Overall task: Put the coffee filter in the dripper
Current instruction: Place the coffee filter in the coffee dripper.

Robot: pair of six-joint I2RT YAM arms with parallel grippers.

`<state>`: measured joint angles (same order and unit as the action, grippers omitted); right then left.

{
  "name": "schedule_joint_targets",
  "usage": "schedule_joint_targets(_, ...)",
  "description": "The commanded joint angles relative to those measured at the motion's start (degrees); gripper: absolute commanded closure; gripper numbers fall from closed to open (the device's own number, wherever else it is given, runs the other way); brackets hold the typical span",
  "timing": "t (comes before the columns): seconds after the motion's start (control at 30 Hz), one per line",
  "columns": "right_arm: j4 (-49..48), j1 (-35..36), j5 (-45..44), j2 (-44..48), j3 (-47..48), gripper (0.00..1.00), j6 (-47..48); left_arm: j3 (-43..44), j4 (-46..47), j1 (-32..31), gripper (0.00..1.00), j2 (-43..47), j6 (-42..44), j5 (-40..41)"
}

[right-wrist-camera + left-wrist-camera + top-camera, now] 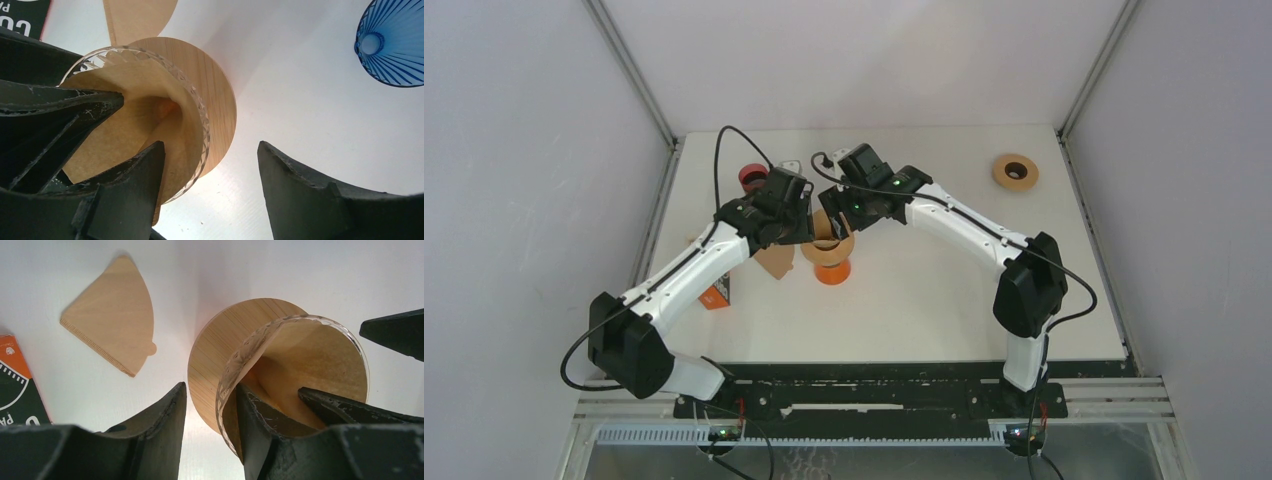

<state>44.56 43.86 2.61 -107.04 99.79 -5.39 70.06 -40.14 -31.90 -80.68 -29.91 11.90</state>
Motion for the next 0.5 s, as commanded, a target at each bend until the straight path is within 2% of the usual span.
schedule_joint_targets(0.0, -0.16, -0.6, -2.63, 3.9, -0.3, 0.24, 1.31, 0.11, -1.43, 0.17, 0.54, 2.13, 1.87, 2.33)
schedule_joint_targets(0.47, -1.26, -0.21, -3.39, 3.26, -2.0, 0.24, 2.36, -0.2, -1.89, 0.26, 0.54, 2.54, 2.74, 3.54)
